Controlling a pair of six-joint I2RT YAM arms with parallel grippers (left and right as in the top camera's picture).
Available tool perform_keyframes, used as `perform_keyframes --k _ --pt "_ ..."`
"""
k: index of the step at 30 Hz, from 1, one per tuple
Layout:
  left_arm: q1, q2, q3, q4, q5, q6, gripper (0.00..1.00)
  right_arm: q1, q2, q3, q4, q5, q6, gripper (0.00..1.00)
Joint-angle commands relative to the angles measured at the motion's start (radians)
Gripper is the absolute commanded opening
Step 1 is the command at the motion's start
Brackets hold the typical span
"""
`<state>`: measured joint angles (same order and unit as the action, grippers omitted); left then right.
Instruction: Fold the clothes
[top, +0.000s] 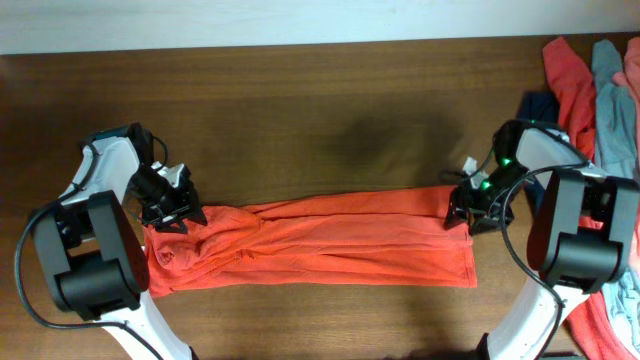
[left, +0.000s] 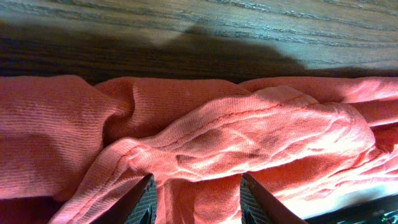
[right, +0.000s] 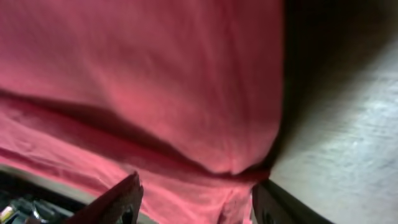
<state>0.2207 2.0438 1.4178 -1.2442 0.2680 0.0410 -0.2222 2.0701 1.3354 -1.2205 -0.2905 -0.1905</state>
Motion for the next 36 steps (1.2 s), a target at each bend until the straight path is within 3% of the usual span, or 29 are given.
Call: perform_keyframes --k 1,5,12,20,28,36 --pt "0.005 -0.025 0.012 0.0 -0.006 -0.003 0.43 0.0 0.01 -0.068 0.065 0.001 -0.011 0.63" --pt "0.005 -0.025 0.012 0.0 -0.006 -0.003 0.43 0.0 0.01 -0.092 0.081 -0.07 -0.013 0.57" --pt "0.005 -0.025 0.016 -0.001 -0.005 -0.003 0.43 0.014 0.01 -0.091 0.074 -0.1 -0.016 0.04" --pt "0.005 -0.092 0.08 -0.002 0.003 -0.003 0.42 -0.023 -0.002 -0.023 0.056 -0.097 0.002 0.04" --pt "0.005 -0.176 0.092 -0.006 -0.002 -0.003 0.46 -0.079 -0.02 0.165 -0.072 0.064 0.099 0.04" --pt "0.005 -0.176 0.092 -0.023 -0.002 -0.003 0.46 0.077 -0.022 0.311 -0.24 0.089 0.132 0.04"
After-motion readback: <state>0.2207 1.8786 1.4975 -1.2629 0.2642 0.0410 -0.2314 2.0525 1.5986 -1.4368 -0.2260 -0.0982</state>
